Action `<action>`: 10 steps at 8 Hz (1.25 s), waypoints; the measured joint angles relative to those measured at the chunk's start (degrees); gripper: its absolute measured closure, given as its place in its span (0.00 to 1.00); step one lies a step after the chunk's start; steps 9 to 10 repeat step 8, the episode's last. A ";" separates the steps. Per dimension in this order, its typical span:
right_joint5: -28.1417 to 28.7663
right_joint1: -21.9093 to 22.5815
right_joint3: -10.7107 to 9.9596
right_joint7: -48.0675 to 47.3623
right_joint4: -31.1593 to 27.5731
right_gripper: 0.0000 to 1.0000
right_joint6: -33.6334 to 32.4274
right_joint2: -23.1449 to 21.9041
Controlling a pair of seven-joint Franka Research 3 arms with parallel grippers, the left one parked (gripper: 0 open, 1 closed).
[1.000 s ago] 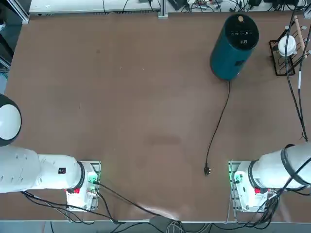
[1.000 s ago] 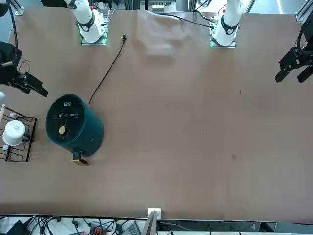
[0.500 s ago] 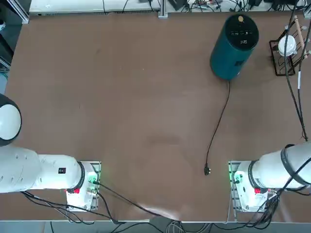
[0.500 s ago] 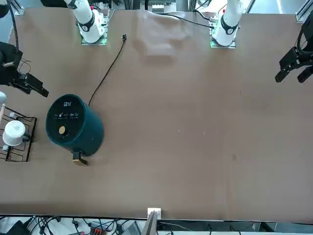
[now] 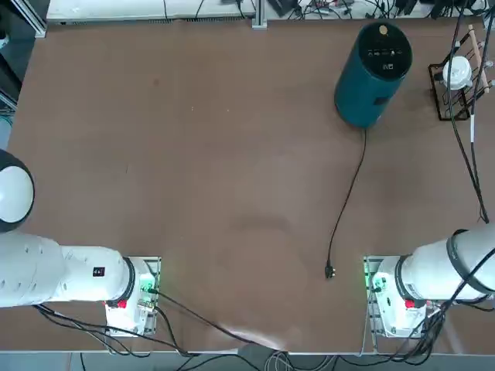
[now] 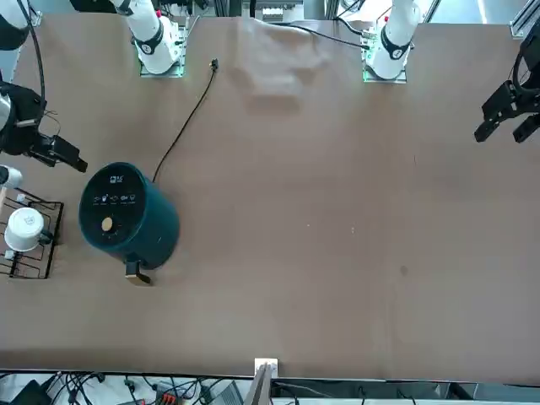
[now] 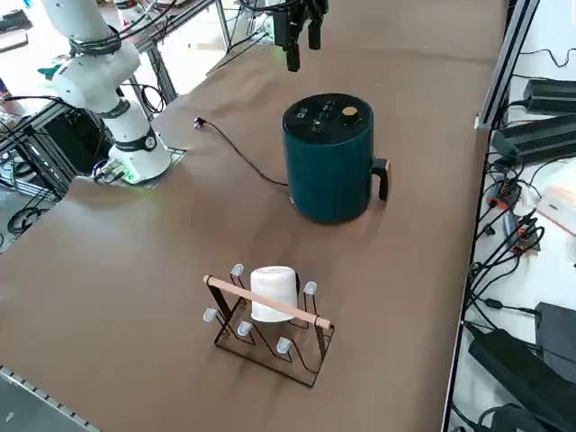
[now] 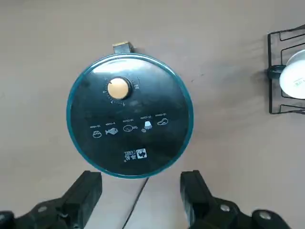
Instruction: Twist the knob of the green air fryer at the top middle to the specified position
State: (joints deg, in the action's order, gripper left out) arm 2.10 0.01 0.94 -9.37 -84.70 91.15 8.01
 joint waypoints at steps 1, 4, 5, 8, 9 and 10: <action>-0.03 0.00 0.00 0.00 0.00 0.00 0.00 0.00; -0.10 0.00 0.01 0.00 0.00 0.00 0.00 0.00; -0.15 0.00 0.01 0.51 -0.01 0.00 0.00 0.05; -0.56 0.01 0.03 4.22 -0.01 0.00 0.00 0.56; -0.56 0.01 0.03 4.22 -0.01 0.00 0.00 0.56; -0.56 0.01 0.03 4.22 -0.01 0.00 0.00 0.56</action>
